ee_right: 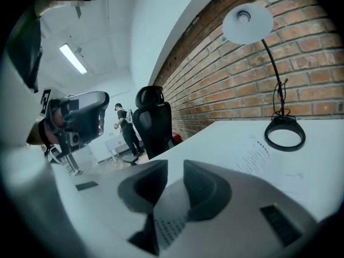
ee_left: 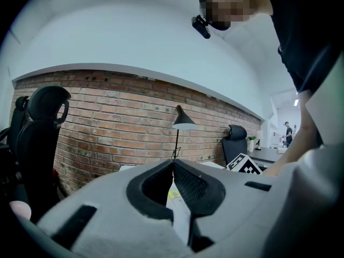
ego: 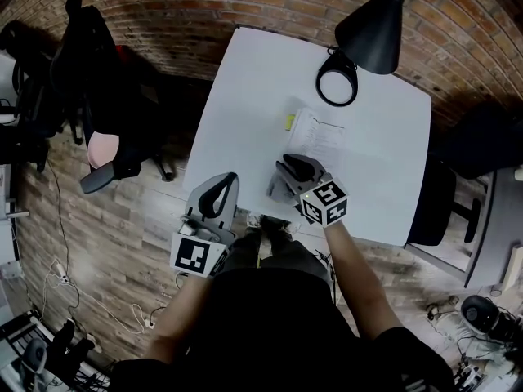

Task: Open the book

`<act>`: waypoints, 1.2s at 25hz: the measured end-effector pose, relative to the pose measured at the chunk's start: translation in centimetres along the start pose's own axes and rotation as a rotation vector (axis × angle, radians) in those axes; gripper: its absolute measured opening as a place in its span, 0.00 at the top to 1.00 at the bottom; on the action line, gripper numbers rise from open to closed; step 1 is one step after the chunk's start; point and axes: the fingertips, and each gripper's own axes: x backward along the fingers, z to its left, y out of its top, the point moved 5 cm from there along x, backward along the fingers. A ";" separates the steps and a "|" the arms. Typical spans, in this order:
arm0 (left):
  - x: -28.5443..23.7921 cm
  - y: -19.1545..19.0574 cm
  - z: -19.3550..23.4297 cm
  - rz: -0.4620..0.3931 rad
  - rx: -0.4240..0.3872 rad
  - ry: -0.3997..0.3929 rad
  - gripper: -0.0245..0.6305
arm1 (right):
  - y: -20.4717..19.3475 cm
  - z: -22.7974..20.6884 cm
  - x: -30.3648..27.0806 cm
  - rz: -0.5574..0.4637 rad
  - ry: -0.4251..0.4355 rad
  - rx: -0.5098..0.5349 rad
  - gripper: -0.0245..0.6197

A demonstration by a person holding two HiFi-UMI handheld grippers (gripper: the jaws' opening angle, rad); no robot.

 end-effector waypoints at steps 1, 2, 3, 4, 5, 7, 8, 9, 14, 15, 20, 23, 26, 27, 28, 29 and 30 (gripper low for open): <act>0.0 0.0 0.1 0.001 0.001 0.002 0.92 | 0.1 0.2 -0.2 -0.002 0.009 0.009 0.81; 0.0 0.0 0.3 0.001 0.002 0.003 0.92 | 0.1 0.4 -0.4 -0.006 0.019 0.014 0.81; 0.1 0.0 0.4 0.002 0.003 0.004 0.92 | 0.2 0.6 -0.6 -0.011 0.030 0.014 0.82; 0.1 -0.1 0.5 0.003 0.004 0.006 0.92 | 0.3 0.7 -0.8 -0.017 0.043 0.008 0.84; 0.1 -0.1 0.6 0.003 0.004 0.008 0.92 | 0.4 0.9 -1.0 -0.025 0.057 -0.001 0.84; 0.0 -0.1 0.8 0.004 0.002 0.011 0.92 | 0.7 1.1 -1.4 -0.040 0.081 -0.015 0.86; 0.0 -0.1 0.9 0.004 0.001 0.012 0.92 | 0.9 1.3 -1.7 -0.046 0.089 -0.020 0.86; 0.0 -0.2 1.0 0.004 0.001 0.013 0.92 | 1.1 1.4 -1.9 -0.053 0.095 -0.022 0.86; 0.1 -0.2 1.7 0.003 0.002 0.024 0.92 | 2.3 2.6 -3.4 -0.093 0.152 -0.050 0.87; 0.1 -0.1 1.8 0.003 0.002 0.025 0.92 | 2.5 2.9 -3.8 -0.090 0.165 -0.047 0.87; 0.4 0.1 2.6 0.001 0.003 0.039 0.92 | 2.9 4.2 -5.3 -0.075 0.202 -0.005 0.87; 0.6 0.1 3.1 -0.001 0.004 0.047 0.92 | 3.1 4.8 -6.1 -0.077 0.222 -0.001 0.88; 0.8 0.2 3.5 -0.003 0.003 0.049 0.92 | 3.2 5.3 -7.0 -0.074 0.238 -0.005 0.88; 0.9 0.2 3.6 -0.002 0.004 0.049 0.92 | 3.3 5.5 -7.3 -0.072 0.242 -0.004 0.88; 1.0 0.2 3.8 -0.001 0.004 0.050 0.92 | 3.3 5.7 -7.6 -0.069 0.247 -0.001 0.88; 1.1 0.2 4.0 0.000 0.004 0.052 0.92 | 3.3 5.9 -7.9 -0.066 0.252 0.002 0.88; 1.2 0.2 4.2 0.002 0.003 0.054 0.92 | 3.3 6.2 -8.2 -0.064 0.258 0.004 0.88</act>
